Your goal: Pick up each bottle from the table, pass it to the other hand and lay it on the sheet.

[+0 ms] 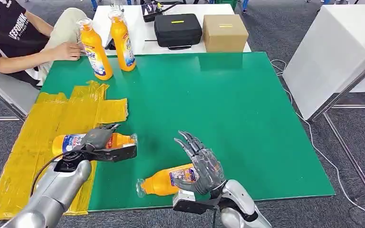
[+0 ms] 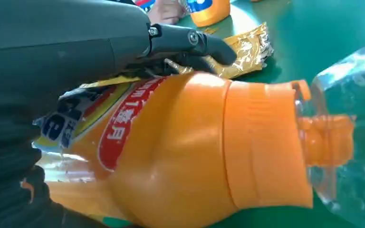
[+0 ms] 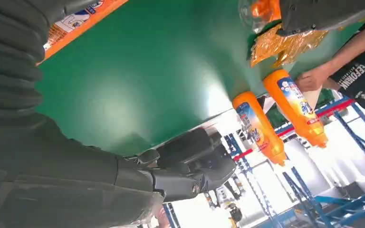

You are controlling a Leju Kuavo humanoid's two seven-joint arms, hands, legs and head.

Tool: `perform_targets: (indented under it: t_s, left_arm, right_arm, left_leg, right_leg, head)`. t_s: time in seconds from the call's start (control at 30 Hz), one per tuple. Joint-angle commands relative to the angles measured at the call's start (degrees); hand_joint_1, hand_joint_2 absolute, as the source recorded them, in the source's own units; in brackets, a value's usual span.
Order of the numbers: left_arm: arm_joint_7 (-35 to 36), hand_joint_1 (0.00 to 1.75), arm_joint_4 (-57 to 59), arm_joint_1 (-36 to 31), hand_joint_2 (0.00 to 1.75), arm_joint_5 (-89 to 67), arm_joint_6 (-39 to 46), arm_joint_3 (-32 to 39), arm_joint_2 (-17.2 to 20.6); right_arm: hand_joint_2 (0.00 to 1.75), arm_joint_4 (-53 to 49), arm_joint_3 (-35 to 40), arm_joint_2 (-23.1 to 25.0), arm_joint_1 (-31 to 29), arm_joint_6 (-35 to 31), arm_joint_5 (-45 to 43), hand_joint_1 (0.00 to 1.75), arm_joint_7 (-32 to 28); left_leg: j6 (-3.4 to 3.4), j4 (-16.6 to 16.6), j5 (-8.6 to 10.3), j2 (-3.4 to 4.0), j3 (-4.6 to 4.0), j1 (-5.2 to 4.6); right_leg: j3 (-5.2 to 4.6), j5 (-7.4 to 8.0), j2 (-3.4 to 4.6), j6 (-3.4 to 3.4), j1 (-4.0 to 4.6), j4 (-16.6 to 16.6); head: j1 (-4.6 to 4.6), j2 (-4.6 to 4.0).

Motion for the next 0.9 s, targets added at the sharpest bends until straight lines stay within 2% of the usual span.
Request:
perform_targets:
  t_s: [0.03,0.5,0.7,0.8,0.83,0.9]
  left_arm:
    - [0.46,0.00,6.84,-3.47,1.75,-0.17,-0.65,-2.55,-0.17]
    - [0.65,0.00,5.64,-2.96,1.75,0.68,-0.68,-1.76,0.10]
    - [0.46,0.00,-0.96,-1.15,1.75,1.11,-1.30,-1.26,0.75]
    - [-0.48,0.00,-11.50,1.34,1.75,1.80,-2.81,-2.62,1.90]
    - [0.11,0.00,-18.05,2.73,0.00,1.63,-4.52,-3.30,2.81]
    - [0.36,0.00,-25.98,3.84,0.00,1.55,-7.13,-4.43,4.37]
  right_arm:
    - [1.75,2.36,0.64,-0.09,-1.90,0.86,-0.06,0.00,0.62]
    - [1.75,3.11,0.25,0.02,-2.45,1.24,-0.25,0.00,0.71]
    - [1.75,2.97,-0.72,0.31,-1.56,1.12,-0.29,0.00,0.71]
    - [1.75,3.11,-1.54,0.22,-0.60,0.83,-0.27,0.00,0.68]
    - [1.75,3.59,-1.63,-0.16,-0.45,0.82,-0.54,0.00,0.61]
    - [1.75,4.36,-1.66,-0.95,-0.14,0.44,-1.57,0.00,0.19]
  left_leg:
    - [-0.15,-0.02,-0.03,0.03,0.11,0.03]
    - [-0.17,-0.03,-0.04,0.08,0.17,0.04]
    - [-0.16,-0.04,-0.06,0.08,0.18,0.04]
    - [-0.15,-0.01,-0.06,0.06,0.12,0.05]
    - [-0.14,-0.01,-0.06,0.05,0.11,0.05]
    - [-0.14,0.03,-0.06,0.00,0.06,0.08]
  right_leg:
    - [0.11,-0.02,0.01,-0.05,0.02,-0.03]
    - [0.18,-0.02,0.06,-0.06,0.03,-0.04]
    - [0.20,-0.02,0.06,-0.06,0.04,-0.06]
    - [0.15,-0.03,0.05,-0.06,0.05,-0.04]
    - [0.13,-0.04,0.04,-0.05,0.05,-0.03]
    - [0.11,-0.04,-0.01,-0.05,0.08,-0.03]
  head:
    - [0.00,-0.02]
    - [0.00,-0.02]
    - [0.00,0.00]
    - [0.00,-0.02]
    - [0.00,-0.02]
    - [0.00,-0.02]
